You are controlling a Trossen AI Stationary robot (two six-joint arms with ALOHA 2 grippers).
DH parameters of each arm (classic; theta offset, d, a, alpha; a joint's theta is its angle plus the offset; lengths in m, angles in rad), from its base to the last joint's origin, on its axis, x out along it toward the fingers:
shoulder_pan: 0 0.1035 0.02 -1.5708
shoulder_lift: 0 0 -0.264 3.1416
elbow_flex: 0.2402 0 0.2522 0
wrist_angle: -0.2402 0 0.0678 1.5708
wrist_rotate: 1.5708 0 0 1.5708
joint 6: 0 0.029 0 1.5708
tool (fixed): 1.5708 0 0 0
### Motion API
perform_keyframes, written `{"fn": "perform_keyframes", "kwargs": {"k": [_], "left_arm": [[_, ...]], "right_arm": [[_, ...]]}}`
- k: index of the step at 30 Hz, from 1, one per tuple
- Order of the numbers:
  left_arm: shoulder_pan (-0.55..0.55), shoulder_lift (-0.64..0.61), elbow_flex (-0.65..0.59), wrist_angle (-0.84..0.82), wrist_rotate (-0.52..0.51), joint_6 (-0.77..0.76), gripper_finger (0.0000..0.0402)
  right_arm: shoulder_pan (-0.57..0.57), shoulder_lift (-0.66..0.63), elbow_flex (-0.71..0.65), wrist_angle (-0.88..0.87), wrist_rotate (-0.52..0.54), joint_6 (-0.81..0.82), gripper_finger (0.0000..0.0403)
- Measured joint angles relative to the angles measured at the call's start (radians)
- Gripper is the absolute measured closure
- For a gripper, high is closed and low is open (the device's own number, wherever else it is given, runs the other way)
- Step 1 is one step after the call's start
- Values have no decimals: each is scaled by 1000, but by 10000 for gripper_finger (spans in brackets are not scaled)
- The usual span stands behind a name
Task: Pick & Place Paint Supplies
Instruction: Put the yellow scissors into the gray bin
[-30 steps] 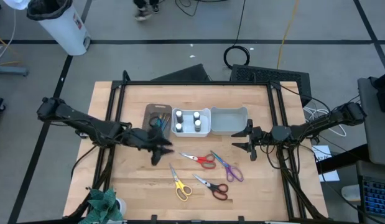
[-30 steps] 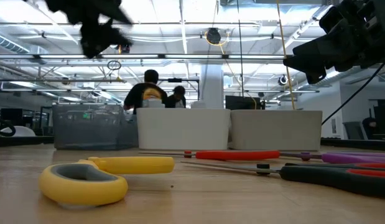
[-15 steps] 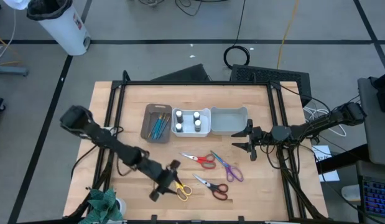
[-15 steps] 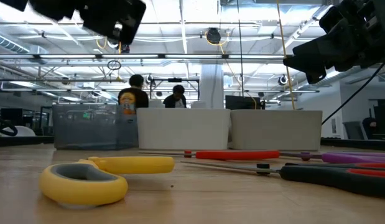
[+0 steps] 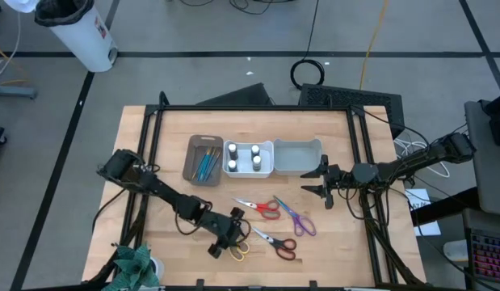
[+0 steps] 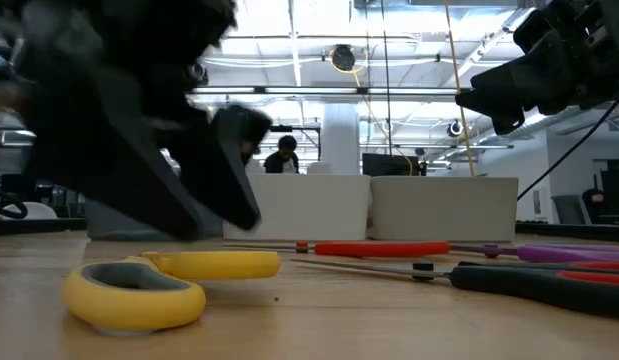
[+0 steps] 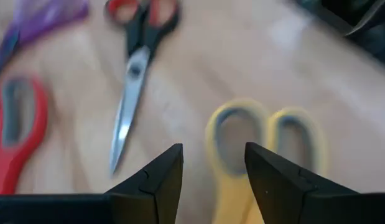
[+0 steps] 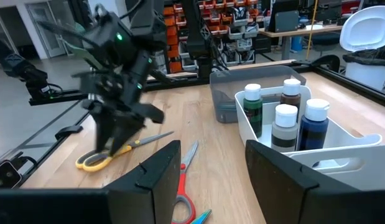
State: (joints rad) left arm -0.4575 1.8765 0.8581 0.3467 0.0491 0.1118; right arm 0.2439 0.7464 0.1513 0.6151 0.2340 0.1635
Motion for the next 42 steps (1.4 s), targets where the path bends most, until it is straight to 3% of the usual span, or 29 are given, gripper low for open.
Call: {"fn": "perform_keyframes", "kwargs": {"k": [6, 11, 14, 20, 24, 28, 37, 42], "left_arm": [[42, 17, 1, -23, -77, -47, 220], [68, 8, 0, -32, -357, -97, 220], [74, -11, -2, -46, -451, -121, 220], [71, -70, -1, -34, -374, -130, 220], [71, -102, 0, -24, -194, -201, 220], [60, -81, 0, -29, -56, -169, 220], [60, 3, 0, -30, -151, -140, 220], [82, 4, 0, -28, -155, -142, 220]], "right_arm": [[0, 0, 0, 0, 0, 0, 232], [0, 0, 0, 0, 0, 0, 232], [0, 0, 0, 0, 0, 0, 232], [0, 0, 0, -5, 0, 0, 232], [0, 0, 0, -5, 0, 0, 232], [0, 0, 0, -4, 0, 0, 232], [0, 0, 0, -6, 0, 0, 232], [0, 0, 0, -6, 0, 0, 232]]}}
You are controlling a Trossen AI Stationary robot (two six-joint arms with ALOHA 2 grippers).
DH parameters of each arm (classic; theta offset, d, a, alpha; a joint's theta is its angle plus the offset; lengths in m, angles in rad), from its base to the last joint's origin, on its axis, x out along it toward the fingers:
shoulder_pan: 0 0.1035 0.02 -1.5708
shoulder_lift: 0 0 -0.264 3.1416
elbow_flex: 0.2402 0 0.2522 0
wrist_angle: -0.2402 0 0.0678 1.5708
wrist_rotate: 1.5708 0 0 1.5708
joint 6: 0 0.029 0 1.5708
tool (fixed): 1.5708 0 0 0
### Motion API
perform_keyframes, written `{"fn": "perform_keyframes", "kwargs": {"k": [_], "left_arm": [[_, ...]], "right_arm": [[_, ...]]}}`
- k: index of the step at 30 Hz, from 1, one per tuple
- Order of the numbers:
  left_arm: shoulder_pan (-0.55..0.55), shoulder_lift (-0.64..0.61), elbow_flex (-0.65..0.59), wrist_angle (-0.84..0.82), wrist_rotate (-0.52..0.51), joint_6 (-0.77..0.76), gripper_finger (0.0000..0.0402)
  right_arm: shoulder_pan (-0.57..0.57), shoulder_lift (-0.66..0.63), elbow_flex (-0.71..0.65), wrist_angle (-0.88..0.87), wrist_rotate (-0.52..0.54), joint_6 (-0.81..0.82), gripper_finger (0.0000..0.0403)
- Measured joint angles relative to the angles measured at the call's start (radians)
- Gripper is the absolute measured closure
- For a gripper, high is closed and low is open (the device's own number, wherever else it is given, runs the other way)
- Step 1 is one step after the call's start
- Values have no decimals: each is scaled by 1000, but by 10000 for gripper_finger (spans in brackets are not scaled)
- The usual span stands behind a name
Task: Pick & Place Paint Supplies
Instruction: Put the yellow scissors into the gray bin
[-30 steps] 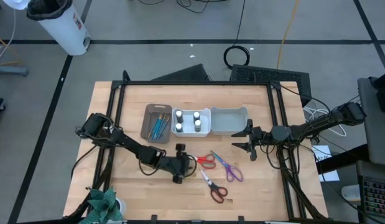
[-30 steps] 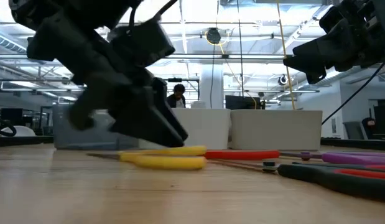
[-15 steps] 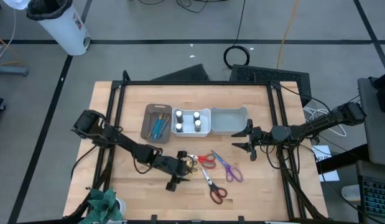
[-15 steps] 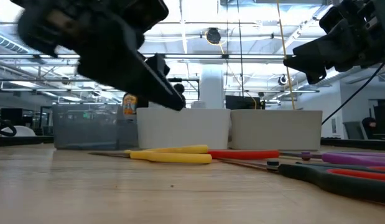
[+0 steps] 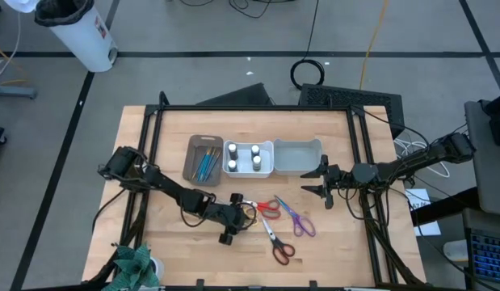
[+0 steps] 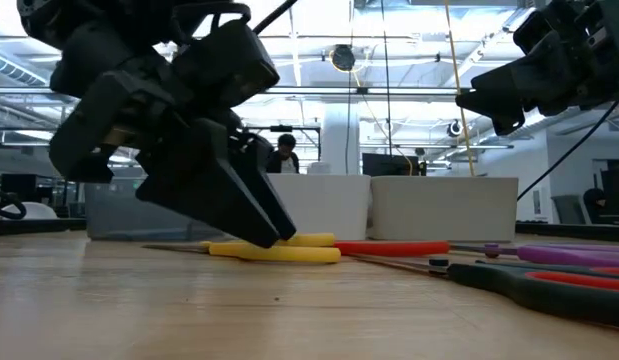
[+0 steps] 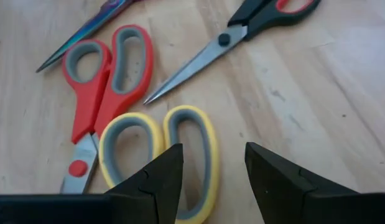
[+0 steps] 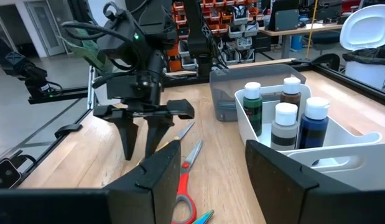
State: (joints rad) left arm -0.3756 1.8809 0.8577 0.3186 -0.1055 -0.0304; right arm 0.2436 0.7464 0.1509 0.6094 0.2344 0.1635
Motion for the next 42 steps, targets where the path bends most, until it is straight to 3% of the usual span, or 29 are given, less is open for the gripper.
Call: {"fn": "perform_keyframes", "kwargs": {"k": [31, 35, 42], "left_arm": [[16, 70, 5, -76, 102, -218, 221], [16, 71, 5, -82, 95, -239, 249], [19, 72, 2, -79, 81, -268, 351]], "right_arm": [[0, 0, 0, 0, 0, 0, 232], [0, 0, 0, 0, 0, 0, 232], [0, 0, 0, 0, 0, 0, 232]]}}
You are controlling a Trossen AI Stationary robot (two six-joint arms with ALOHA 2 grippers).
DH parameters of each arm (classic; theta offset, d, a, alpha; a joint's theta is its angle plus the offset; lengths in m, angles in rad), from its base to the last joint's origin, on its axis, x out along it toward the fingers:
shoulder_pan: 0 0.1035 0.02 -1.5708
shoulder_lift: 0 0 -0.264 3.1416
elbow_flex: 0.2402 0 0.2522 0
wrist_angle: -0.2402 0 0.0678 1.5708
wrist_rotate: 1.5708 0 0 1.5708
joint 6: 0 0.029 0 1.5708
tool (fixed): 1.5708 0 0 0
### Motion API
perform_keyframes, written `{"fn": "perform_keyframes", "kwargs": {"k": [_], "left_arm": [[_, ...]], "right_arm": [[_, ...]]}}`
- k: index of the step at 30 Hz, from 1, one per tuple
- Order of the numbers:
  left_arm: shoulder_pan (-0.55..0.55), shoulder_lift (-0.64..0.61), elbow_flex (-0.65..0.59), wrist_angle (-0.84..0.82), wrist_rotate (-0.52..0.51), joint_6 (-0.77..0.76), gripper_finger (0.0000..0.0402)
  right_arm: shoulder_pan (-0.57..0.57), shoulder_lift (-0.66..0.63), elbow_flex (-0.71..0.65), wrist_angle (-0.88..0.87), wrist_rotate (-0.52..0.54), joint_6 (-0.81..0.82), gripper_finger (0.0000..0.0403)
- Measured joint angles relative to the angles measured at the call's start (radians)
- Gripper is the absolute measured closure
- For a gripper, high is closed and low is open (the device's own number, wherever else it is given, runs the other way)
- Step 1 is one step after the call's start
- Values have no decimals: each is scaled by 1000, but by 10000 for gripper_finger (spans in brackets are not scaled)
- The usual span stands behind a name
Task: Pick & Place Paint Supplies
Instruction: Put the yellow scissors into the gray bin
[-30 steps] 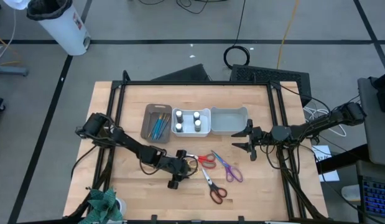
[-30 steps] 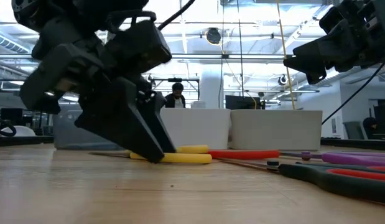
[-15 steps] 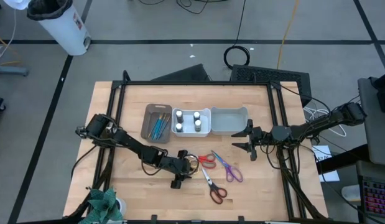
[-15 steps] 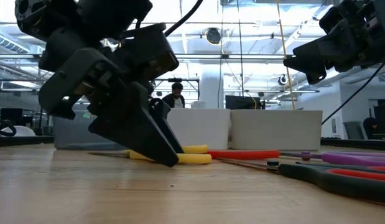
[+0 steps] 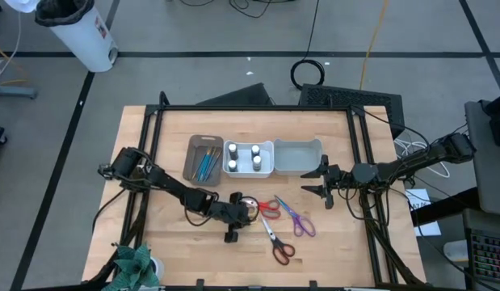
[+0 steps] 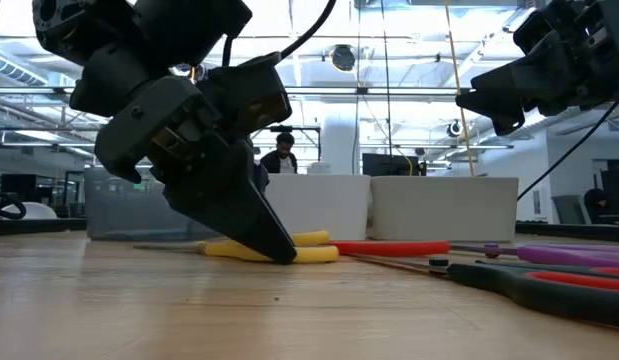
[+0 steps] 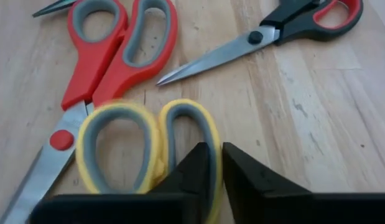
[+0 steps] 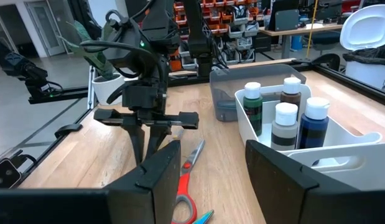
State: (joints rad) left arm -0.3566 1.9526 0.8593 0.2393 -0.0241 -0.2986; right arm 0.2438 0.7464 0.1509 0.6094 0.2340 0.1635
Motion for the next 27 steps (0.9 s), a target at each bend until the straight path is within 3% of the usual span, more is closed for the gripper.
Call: {"fn": "perform_keyframes", "kwargs": {"k": [3, 10, 15, 17, 27], "left_arm": [[7, 0, 0, -7, 17, -2, 384], [19, -17, -3, 17, 83, -27, 363], [14, -101, -10, -10, 143, -59, 387], [7, -145, -9, 1, 125, -59, 387], [-29, -302, -4, 227, -210, 84, 386]], "right_arm": [[0, 0, 0, 0, 0, 0, 232], [0, 0, 0, 0, 0, 0, 232], [0, 0, 0, 0, 0, 0, 232], [0, 0, 0, 1, 0, 0, 232], [0, 0, 0, 3, 0, 0, 232]]}}
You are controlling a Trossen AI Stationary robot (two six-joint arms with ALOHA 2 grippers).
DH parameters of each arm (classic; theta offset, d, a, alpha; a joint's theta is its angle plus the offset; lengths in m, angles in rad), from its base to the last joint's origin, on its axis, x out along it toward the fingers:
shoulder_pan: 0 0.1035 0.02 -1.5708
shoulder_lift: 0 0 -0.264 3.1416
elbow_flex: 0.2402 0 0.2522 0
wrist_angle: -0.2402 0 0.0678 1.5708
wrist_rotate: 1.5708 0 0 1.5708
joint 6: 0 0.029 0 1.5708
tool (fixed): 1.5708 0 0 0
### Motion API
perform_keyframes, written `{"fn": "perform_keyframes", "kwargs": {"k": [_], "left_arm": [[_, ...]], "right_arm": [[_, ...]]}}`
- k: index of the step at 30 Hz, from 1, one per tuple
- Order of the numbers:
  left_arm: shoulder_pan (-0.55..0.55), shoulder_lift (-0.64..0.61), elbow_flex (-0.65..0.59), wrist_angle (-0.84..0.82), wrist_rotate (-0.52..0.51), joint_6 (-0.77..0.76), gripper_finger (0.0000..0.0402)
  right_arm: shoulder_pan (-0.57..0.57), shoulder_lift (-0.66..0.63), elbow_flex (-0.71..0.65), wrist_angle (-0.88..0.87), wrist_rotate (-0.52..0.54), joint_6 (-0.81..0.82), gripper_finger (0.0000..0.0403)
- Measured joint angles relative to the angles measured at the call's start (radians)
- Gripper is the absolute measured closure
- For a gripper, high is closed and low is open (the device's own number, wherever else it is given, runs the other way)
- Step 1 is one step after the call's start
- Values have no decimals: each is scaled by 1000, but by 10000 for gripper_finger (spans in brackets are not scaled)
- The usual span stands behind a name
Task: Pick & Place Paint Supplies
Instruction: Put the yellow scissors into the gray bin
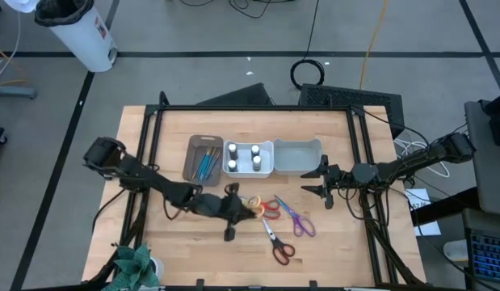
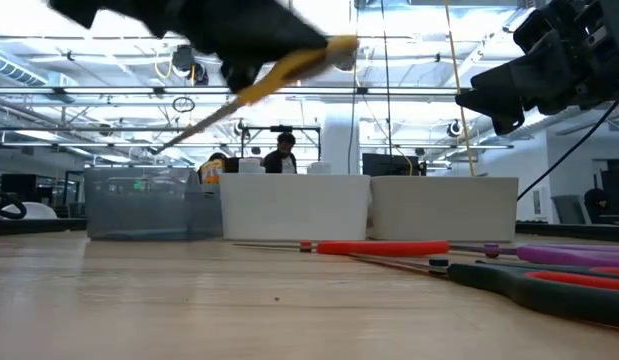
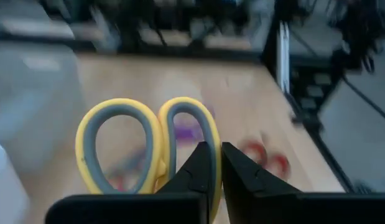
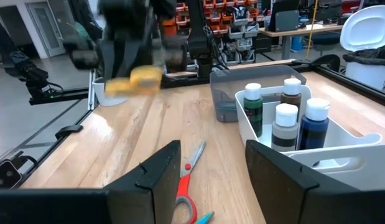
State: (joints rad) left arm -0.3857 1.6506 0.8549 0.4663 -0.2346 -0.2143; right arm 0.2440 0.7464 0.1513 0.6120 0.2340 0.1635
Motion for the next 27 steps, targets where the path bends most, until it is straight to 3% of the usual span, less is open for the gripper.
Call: {"fn": "perform_keyframes", "kwargs": {"k": [8, 15, 21, 27], "left_arm": [[92, -29, 2, 220, 75, 124, 386], [231, -29, 2, 266, 128, 89, 386], [329, -5, 2, 305, 283, 89, 386], [416, 37, 2, 423, 343, 87, 386]], "right_arm": [[0, 0, 0, -3, 0, 0, 232], [0, 0, 0, 1, 0, 0, 232], [0, 0, 0, -2, 0, 0, 232], [0, 0, 0, 7, 0, 0, 232]]}}
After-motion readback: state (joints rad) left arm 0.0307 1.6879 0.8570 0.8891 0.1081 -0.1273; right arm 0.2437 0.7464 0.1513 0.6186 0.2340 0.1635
